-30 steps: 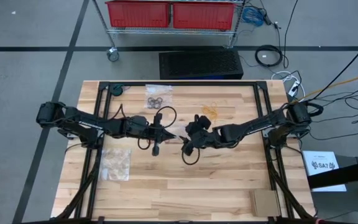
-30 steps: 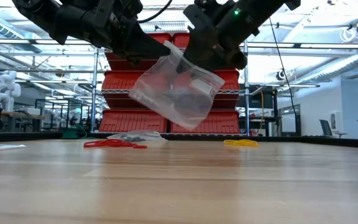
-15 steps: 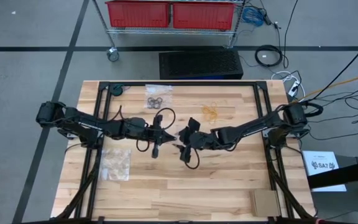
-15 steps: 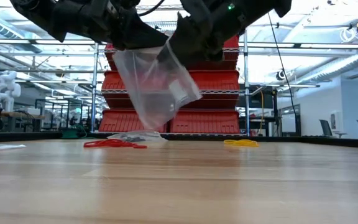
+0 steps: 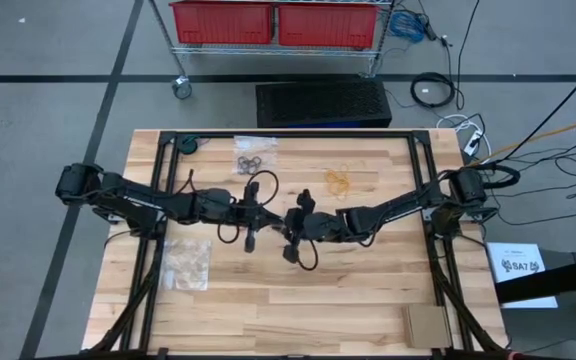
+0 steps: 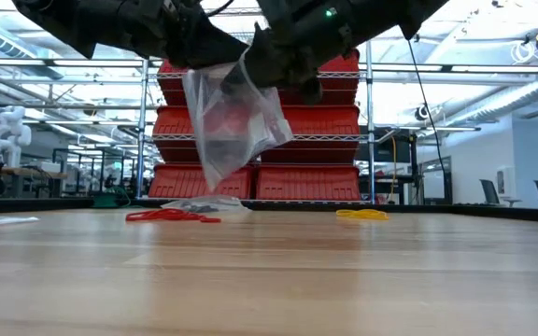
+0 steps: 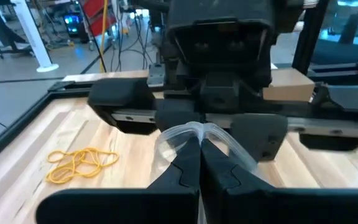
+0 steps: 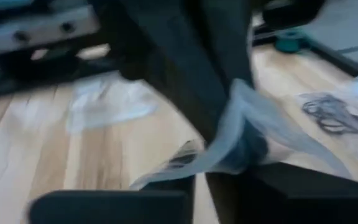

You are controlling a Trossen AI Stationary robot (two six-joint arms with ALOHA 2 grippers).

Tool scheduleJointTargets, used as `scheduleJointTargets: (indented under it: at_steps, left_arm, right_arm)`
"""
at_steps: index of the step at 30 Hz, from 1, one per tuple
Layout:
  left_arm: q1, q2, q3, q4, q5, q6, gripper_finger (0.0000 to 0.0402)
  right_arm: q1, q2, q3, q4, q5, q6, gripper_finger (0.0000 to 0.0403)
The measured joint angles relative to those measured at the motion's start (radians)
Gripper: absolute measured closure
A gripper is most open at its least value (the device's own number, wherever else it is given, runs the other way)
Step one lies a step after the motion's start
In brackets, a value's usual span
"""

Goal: Sort rubber bands
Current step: Open the bottom right transparent zip bag

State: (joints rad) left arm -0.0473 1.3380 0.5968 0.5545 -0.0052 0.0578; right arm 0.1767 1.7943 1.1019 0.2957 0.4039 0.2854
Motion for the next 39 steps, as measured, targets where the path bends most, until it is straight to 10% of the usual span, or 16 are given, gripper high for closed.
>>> scheduleJointTargets:
  at_steps: [21,31,39]
  left_arm:
    - [-0.02,0.002,0.003,0.018,-0.035,0.007,0.04]
    - [-0.021,0.004,0.0,-0.005,-0.034,0.002,0.04]
    - [-0.02,0.005,0.0,-0.007,-0.031,0.003,0.04]
  right_arm:
    - [0.045,0.152,0.003,0.298,0.364,-0.1,0.0403]
    - [0.007,0.073,-0.02,0.071,0.331,-0.038,0.0403]
    - [-0.057,-0.086,-0.293,0.212,0.1,0.027,0.0403]
